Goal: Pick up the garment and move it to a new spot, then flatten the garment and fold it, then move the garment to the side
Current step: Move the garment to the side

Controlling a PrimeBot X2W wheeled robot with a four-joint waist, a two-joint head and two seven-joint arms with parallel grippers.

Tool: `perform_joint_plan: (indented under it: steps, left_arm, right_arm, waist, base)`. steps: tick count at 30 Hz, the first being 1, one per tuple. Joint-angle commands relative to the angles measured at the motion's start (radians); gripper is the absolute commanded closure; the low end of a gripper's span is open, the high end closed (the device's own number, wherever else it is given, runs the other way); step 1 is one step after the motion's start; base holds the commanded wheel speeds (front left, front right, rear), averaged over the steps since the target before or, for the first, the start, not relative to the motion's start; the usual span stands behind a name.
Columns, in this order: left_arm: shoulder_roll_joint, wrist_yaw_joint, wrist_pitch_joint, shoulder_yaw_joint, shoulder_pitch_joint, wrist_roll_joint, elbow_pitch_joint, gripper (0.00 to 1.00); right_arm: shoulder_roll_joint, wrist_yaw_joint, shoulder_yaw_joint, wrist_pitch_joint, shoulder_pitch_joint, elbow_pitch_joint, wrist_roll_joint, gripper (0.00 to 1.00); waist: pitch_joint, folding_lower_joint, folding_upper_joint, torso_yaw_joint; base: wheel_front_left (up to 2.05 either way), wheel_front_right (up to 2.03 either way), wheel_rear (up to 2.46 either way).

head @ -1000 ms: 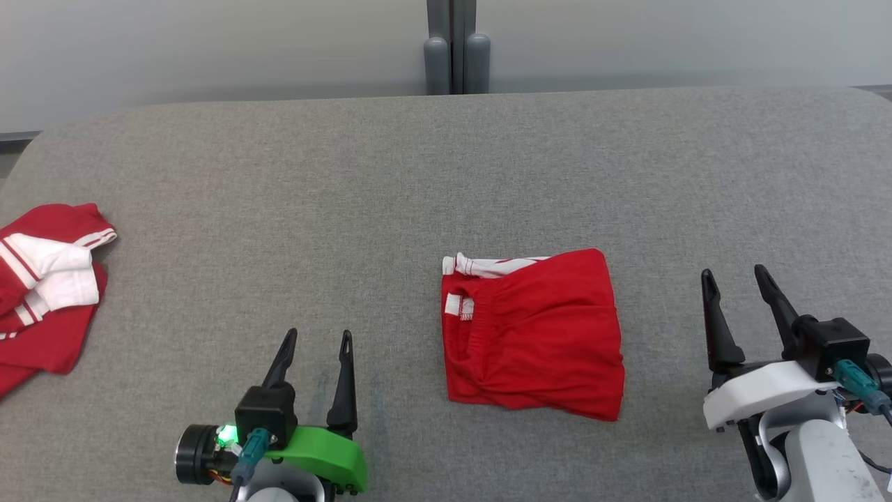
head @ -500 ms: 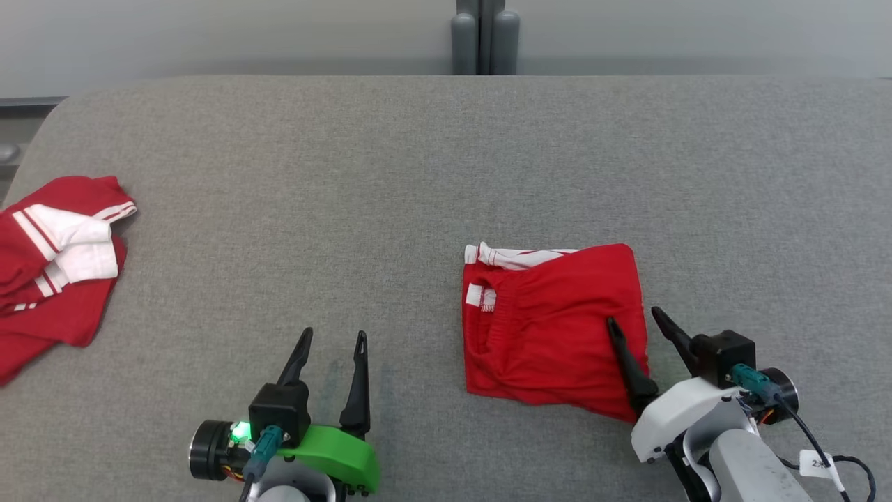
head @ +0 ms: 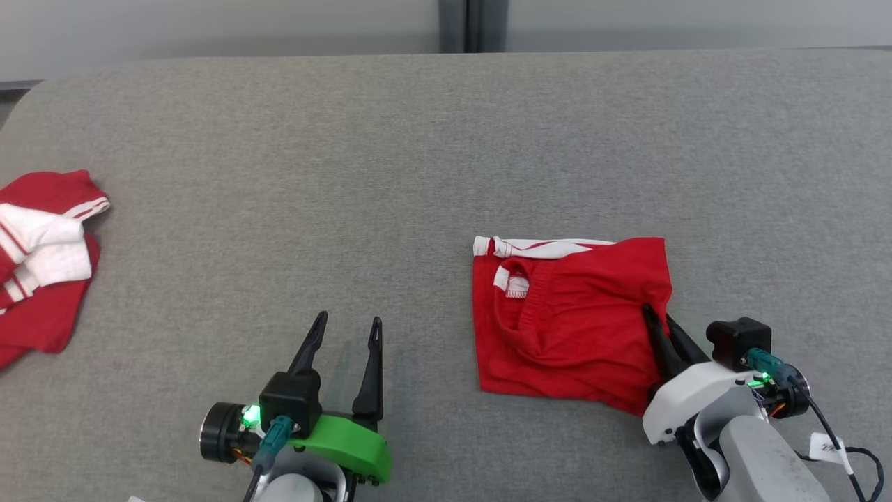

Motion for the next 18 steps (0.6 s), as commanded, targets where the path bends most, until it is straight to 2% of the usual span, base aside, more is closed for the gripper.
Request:
perform_joint_plan:
  steps: [1,11,18]
  left_arm:
    - [0.004,-0.007,0.0,-0.008,-0.024,0.0,-0.007,0.0]
    - [0.004,-0.041,0.0,-0.098,-0.063,0.005,-0.009,0.0]
    - [0.005,-0.046,0.0,-0.115,-0.078,0.002,-0.002,0.0]
  right_arm:
    - [-0.009,-0.002,-0.006,0.0,0.0,0.002,0.003,1.0]
    - [-0.007,-0.002,0.024,0.0,0.015,-0.029,0.018,1.0]
    - [-0.006,-0.002,0.056,0.0,0.027,-0.051,0.036,1.0]
  waist:
    - [-0.01,0.0,0.0,-0.104]
    - [-0.003,0.0,0.0,-0.381]
    - [0.009,0.0,0.0,-0.513]
  base:
    - [0.0,0.0,0.0]
    - [0.0,0.0,0.0]
    - [0.0,0.0,0.0]
